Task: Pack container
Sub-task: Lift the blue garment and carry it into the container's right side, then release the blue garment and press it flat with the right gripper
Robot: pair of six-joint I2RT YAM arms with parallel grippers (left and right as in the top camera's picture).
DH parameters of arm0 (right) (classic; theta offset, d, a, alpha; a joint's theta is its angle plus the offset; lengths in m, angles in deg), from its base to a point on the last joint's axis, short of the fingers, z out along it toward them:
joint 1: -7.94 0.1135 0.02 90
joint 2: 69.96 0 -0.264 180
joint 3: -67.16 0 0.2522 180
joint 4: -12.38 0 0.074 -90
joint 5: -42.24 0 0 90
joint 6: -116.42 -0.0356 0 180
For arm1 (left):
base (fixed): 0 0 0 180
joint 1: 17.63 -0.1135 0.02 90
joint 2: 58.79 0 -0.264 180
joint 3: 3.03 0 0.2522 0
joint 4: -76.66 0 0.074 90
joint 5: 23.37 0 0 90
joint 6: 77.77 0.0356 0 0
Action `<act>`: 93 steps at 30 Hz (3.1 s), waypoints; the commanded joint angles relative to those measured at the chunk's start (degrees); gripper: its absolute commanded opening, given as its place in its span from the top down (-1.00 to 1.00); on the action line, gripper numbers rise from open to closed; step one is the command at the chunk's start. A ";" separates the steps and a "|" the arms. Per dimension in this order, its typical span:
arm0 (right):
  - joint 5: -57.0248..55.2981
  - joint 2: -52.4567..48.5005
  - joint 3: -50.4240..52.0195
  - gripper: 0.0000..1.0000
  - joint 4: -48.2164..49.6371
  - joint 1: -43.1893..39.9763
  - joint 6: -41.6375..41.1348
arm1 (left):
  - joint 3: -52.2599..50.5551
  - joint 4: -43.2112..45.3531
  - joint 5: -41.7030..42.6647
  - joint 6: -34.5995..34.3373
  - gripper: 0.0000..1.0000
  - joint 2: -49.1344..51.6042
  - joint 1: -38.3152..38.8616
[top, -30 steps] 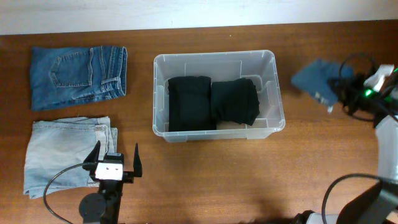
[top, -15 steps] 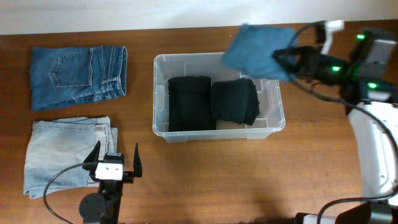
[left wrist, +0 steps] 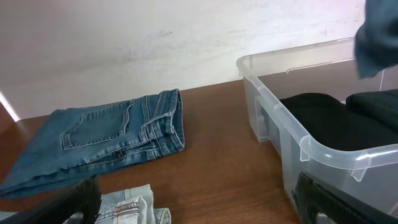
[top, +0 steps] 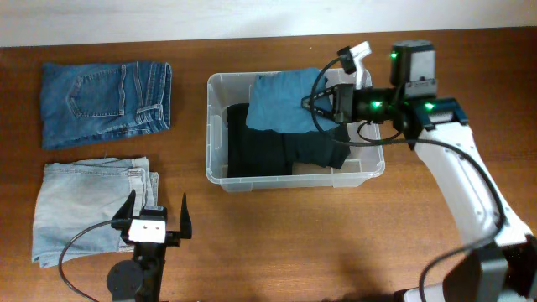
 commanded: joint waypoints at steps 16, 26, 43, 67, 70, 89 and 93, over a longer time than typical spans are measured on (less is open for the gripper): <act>-15.26 -4.98 -1.09 0.85 -27.21 -5.70 11.08 | -0.44 0.11 -0.24 0.74 -0.99 -0.39 -0.24; -27.54 -4.98 -1.09 -0.39 -28.81 -5.70 11.06 | -0.44 0.11 -0.24 0.76 -0.99 -0.39 -0.24; -22.64 -5.03 -8.44 -0.34 -26.23 -1.79 11.13 | -0.44 0.13 -0.22 0.74 -0.99 -0.39 -0.24; -42.27 -23.63 -6.75 0.92 -21.00 16.59 4.79 | -0.44 0.11 -0.24 0.76 -0.99 -0.39 -0.24; -42.23 -23.12 -7.54 0.92 -19.93 17.59 4.74 | -0.44 0.13 -0.22 0.74 -0.99 -0.39 -0.24; -43.08 -23.17 -15.41 0.91 -22.40 18.08 4.37 | -0.44 0.11 -0.24 0.76 -0.99 -0.39 -0.24; -42.99 -25.20 -12.92 0.91 -21.09 18.47 3.96 | -0.44 0.13 -0.22 0.76 -0.99 -0.39 -0.24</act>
